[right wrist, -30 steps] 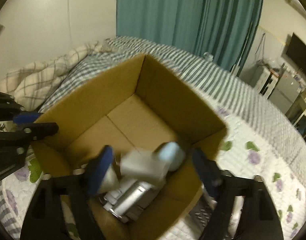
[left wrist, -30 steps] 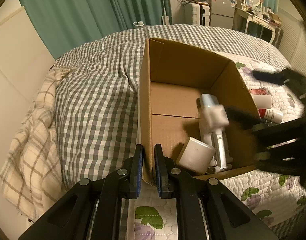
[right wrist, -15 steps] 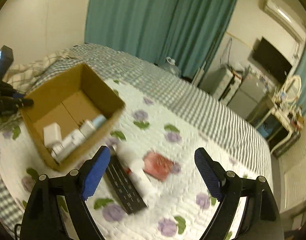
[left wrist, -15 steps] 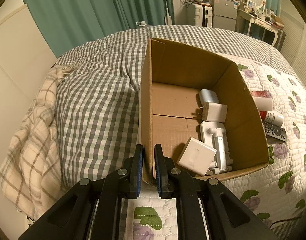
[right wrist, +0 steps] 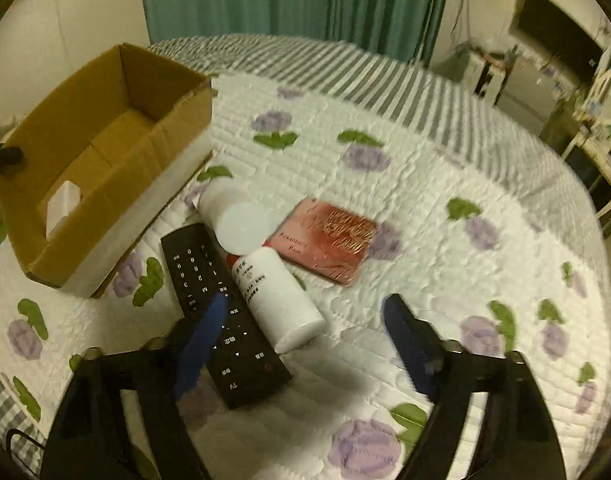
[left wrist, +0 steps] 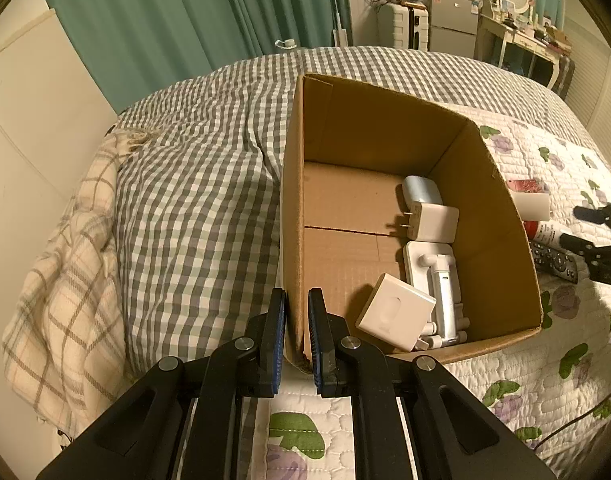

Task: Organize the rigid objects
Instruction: 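Grasp the red-capped white bottle with the right gripper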

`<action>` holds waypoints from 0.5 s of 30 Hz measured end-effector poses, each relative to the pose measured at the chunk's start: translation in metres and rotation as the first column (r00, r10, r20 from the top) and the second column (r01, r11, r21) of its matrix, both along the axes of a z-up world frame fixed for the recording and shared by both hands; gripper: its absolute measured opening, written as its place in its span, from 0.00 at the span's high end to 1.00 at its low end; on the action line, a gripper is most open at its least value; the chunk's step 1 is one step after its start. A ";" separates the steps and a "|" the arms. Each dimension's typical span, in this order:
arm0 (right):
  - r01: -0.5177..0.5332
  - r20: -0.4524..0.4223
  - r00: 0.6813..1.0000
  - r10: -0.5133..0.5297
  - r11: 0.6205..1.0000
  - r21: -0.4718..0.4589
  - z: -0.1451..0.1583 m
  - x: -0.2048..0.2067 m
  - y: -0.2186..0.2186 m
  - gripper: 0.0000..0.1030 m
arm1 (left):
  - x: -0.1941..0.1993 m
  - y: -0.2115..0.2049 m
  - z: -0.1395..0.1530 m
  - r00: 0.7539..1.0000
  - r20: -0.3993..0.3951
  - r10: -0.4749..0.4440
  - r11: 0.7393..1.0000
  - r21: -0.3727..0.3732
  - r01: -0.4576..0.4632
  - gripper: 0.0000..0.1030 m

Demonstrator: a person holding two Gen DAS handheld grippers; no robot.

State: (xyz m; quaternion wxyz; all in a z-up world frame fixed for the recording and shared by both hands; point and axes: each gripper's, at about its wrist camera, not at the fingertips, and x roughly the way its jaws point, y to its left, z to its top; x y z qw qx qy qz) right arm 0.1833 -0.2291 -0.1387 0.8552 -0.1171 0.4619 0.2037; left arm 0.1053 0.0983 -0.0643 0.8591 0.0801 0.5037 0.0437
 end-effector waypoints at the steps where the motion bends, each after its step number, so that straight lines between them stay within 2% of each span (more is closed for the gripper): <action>1: -0.005 -0.019 1.000 0.005 1.000 0.005 -0.005 0.004 0.001 0.34 | 0.000 0.000 0.000 1.000 0.001 -0.001 1.000 0.001 0.001 0.90; 3: -0.017 -0.046 0.999 0.017 1.000 0.003 -0.015 0.010 0.004 0.40 | 0.000 0.000 -0.001 1.000 0.001 -0.001 1.000 0.003 0.001 0.90; 7: -0.052 -0.069 0.996 0.053 0.998 0.022 -0.027 0.018 0.011 0.41 | 0.000 0.000 -0.001 1.000 0.000 0.000 1.000 0.002 0.000 0.90; 12: -0.025 -0.102 0.994 0.033 0.997 0.076 -0.037 0.026 0.008 0.42 | -0.001 0.001 -0.002 1.000 0.000 0.005 1.000 0.007 -0.005 0.90; 14: -0.028 -0.110 0.993 0.039 0.995 0.098 -0.037 0.026 0.009 0.50 | -0.002 0.002 -0.002 1.000 -0.001 0.007 1.000 0.007 -0.007 0.90; 15: -0.025 -0.106 0.994 0.035 0.995 0.094 -0.036 0.024 0.010 0.50 | -0.002 0.002 -0.002 1.000 -0.001 0.007 1.000 0.006 -0.007 0.90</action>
